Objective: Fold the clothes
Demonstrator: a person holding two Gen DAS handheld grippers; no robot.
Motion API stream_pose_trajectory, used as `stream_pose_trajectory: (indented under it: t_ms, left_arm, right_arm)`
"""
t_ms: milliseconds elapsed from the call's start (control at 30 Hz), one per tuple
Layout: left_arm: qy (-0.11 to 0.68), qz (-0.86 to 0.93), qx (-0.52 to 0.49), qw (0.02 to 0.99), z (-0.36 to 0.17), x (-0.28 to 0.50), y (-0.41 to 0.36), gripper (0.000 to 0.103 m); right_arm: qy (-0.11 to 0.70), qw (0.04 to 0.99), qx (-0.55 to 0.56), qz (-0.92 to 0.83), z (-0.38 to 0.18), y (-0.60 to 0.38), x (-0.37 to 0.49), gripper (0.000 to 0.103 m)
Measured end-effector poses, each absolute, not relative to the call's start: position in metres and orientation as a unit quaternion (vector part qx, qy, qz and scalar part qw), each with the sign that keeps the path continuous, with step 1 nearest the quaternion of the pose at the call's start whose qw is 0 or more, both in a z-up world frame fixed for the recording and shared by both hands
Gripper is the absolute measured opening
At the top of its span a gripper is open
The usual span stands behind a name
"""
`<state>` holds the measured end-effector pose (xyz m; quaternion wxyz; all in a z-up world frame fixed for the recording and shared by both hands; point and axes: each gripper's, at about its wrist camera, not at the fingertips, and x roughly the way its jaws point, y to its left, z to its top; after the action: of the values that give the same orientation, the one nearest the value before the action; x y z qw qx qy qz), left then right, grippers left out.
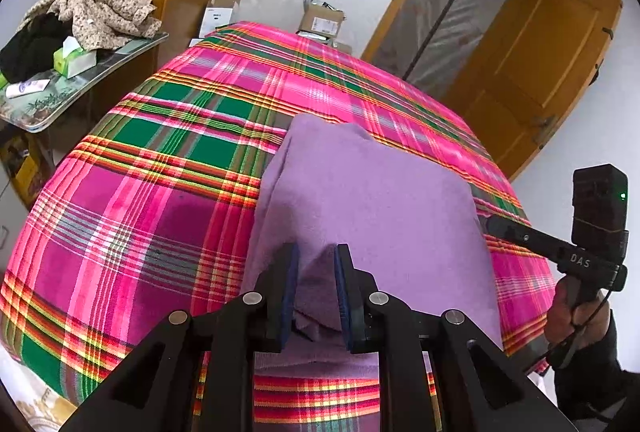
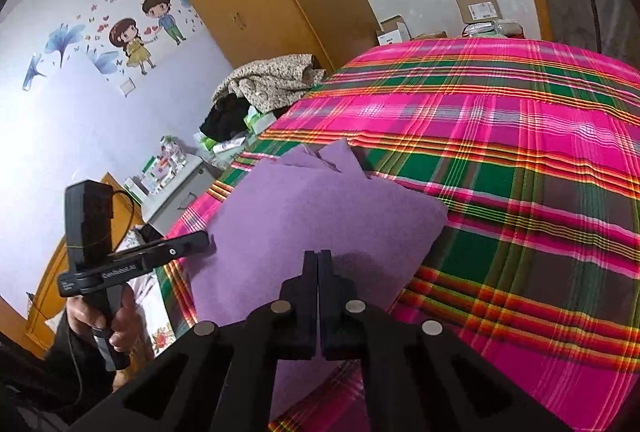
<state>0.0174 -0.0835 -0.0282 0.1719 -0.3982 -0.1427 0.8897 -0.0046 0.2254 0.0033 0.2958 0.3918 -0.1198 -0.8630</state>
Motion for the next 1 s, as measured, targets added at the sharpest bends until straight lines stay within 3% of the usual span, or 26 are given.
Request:
stream_pose_trajectory:
  t_ms: [567, 1000]
  left_arm:
    - [-0.142, 0.891, -0.398, 0.167, -0.028, 0.018, -0.082, 0.019]
    - [-0.126, 0.901, -0.375, 0.179, -0.007, 0.017, -0.061, 0.019]
  right_arm:
    - [-0.151, 0.253, 0.351, -0.889, 0.028, 0.276, 0.013, 0.000]
    - [-0.184, 0.105, 0.306, -0.928, 0.048, 0.400, 0.059, 0.000]
